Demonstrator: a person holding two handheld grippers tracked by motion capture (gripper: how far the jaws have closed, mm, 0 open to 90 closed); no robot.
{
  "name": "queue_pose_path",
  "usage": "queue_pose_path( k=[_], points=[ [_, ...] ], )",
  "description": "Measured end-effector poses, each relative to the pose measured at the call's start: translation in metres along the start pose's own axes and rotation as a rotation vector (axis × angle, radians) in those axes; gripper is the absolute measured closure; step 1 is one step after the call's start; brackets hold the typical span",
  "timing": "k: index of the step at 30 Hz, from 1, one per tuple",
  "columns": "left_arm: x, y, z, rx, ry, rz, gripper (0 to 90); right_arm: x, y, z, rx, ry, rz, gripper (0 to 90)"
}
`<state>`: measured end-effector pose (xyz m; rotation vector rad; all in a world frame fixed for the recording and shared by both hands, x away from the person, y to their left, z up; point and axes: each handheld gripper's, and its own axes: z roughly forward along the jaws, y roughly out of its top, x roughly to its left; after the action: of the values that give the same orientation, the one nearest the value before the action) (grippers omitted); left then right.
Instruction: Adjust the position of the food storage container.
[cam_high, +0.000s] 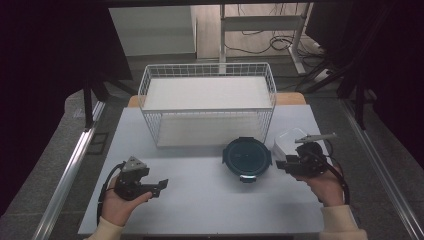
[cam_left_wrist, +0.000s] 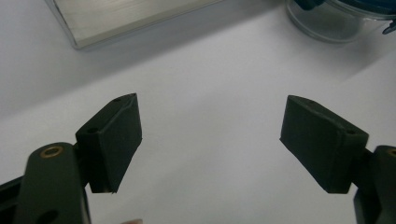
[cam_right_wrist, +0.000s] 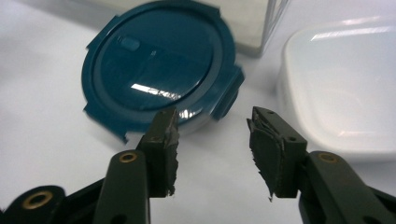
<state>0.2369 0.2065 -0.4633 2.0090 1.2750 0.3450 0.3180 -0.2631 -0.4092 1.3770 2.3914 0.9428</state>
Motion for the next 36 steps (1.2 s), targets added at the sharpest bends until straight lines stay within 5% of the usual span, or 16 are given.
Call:
queue_pose_path(
  k=[10,17,26,36],
  points=[
    [-0.008,0.001,0.001,-0.004,-0.007,0.019,19.8,-0.002,0.043,0.017,0.06,0.011,-0.053,71.5],
    [-0.004,-0.001,0.003,0.0,0.002,0.01,19.7,-0.005,0.064,0.045,0.094,-0.009,-0.093,88.2],
    [-0.006,0.0,0.003,0.003,0.007,0.021,19.6,-0.016,0.069,0.071,0.123,-0.04,-0.111,89.6],
    [-0.006,-0.001,0.006,0.011,0.011,0.025,19.6,-0.014,0.07,0.095,0.132,-0.099,-0.206,89.6]
  ],
)
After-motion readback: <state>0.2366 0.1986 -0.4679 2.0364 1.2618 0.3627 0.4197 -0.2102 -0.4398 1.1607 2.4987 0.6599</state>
